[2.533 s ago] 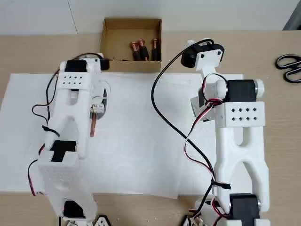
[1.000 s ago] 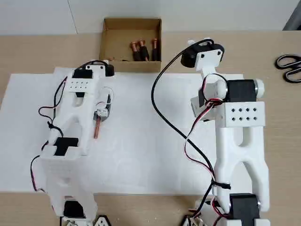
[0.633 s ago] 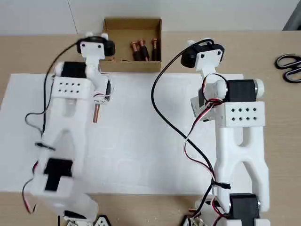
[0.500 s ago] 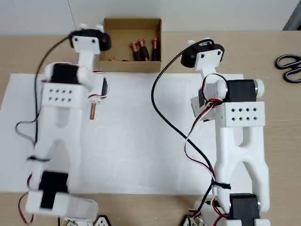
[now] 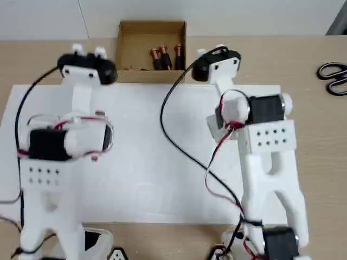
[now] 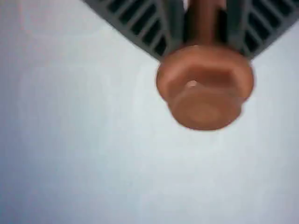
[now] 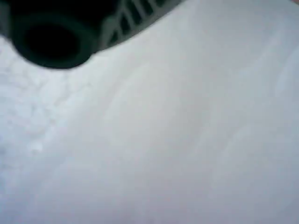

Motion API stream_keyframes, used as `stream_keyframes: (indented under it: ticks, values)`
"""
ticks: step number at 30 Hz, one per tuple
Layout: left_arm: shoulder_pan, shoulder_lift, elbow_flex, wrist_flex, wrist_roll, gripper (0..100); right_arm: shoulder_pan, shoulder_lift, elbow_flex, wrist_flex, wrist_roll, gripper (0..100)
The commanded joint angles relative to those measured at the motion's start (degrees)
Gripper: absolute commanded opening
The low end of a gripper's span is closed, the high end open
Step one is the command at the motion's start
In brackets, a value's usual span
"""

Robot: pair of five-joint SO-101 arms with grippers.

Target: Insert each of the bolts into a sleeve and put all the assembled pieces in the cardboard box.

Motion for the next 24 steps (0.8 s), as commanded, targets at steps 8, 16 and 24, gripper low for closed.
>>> stream_keyframes:
  ticks: [8,16,24]
  values:
    - [0.2,-24.7,19.6,-21.1,0.7,1,-4.0,-21.4,1.5,0.1,-0.7,0.4]
    - [0.3,-34.9,33.5,-37.8,19.3,1,-4.3,-23.5,18.9,-6.9,-4.0,0.4]
    - [4.9,-34.8,33.6,-41.1,24.2,1,-5.0,-25.5,32.1,-22.2,-8.1,0.4]
